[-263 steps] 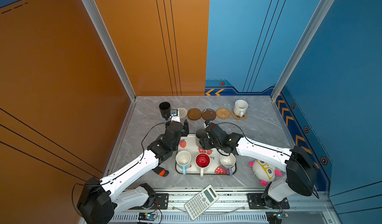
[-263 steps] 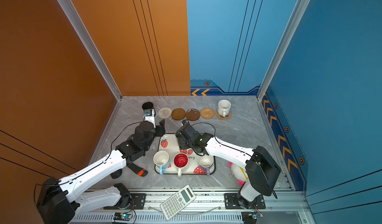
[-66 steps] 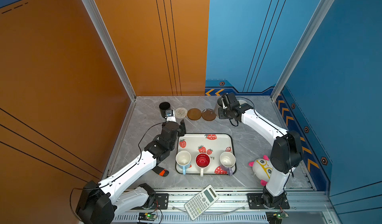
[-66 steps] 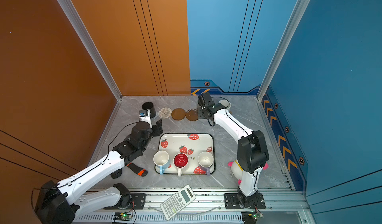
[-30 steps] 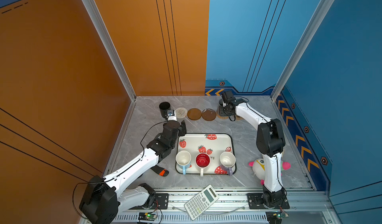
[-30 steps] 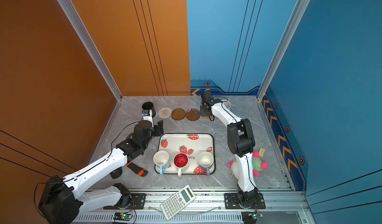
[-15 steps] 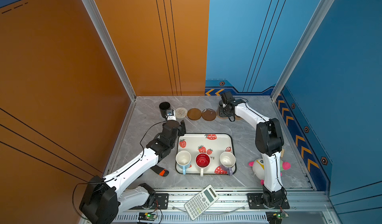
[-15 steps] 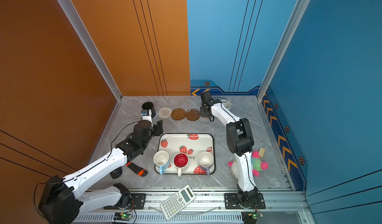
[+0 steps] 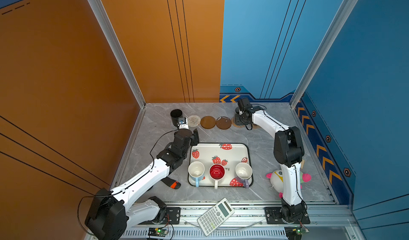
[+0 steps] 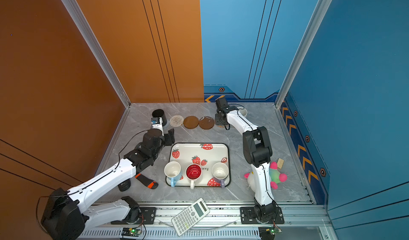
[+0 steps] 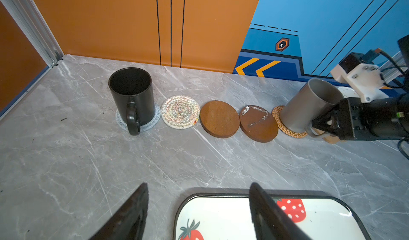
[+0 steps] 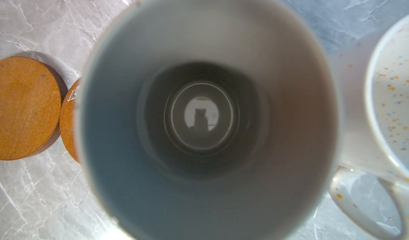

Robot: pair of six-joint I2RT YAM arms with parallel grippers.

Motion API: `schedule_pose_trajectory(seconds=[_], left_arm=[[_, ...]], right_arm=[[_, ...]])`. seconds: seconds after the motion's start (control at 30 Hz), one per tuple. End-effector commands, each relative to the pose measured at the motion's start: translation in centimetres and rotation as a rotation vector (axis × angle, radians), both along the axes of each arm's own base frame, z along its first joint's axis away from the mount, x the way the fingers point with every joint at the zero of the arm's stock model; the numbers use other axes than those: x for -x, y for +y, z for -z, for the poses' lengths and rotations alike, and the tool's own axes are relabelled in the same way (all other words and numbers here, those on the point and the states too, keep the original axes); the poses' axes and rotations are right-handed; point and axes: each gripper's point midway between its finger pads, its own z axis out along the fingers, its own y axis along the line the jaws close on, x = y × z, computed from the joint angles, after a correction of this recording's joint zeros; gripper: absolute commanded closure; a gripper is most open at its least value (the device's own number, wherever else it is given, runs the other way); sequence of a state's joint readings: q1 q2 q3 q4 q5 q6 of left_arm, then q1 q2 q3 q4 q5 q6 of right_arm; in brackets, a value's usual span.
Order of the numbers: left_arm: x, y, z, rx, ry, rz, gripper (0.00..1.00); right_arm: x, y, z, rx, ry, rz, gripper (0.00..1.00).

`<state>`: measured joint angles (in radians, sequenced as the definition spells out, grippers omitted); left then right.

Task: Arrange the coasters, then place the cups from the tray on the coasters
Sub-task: 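Lower the grey mug onto the woven rattan coaster with the right gripper, then open and raise the right gripper while the left moves toward the tray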

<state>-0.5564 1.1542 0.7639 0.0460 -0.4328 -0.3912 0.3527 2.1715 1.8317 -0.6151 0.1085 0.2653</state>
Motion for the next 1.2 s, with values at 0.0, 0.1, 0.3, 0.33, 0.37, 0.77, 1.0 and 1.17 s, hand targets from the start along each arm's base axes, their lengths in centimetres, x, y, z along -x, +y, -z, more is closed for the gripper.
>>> schedule_pose_trajectory(seconds=[0.0, 0.1, 0.3, 0.33, 0.37, 0.77, 1.0, 1.17], left_arm=[[-0.1, 0.1, 0.2, 0.016, 0.006, -0.001, 0.28], [-0.1, 0.1, 0.2, 0.015, 0.005, -0.004, 0.28], [-0.1, 0.1, 0.2, 0.015, 0.007, -0.003, 0.28], [-0.1, 0.1, 0.2, 0.016, 0.006, -0.001, 0.28], [-0.1, 0.1, 0.2, 0.017, 0.006, -0.001, 0.28], [0.0, 0.1, -0.1, 0.021, 0.002, 0.001, 0.28], [0.2, 0.2, -0.3, 0.026, -0.003, 0.002, 0.28], [0.3, 0.2, -0.7, 0.031, -0.010, 0.005, 0.28]], right_arm=[[-2.0, -0.5, -2.4, 0.004, -0.093, 0.029, 1.00], [-2.0, -0.5, -2.1, 0.007, -0.087, 0.030, 1.00], [-1.9, -0.6, -1.6, 0.010, -0.077, 0.034, 1.00], [-1.8, -0.6, -1.5, 0.011, -0.074, 0.034, 1.00], [-1.8, -0.7, -1.4, 0.012, -0.073, 0.034, 1.00], [-1.6, -1.1, -1.3, 0.003, -0.066, 0.054, 0.84], [-1.3, -1.2, -1.9, -0.001, -0.072, 0.053, 0.59], [-0.9, -1.2, -2.4, -0.006, -0.078, 0.054, 0.45]])
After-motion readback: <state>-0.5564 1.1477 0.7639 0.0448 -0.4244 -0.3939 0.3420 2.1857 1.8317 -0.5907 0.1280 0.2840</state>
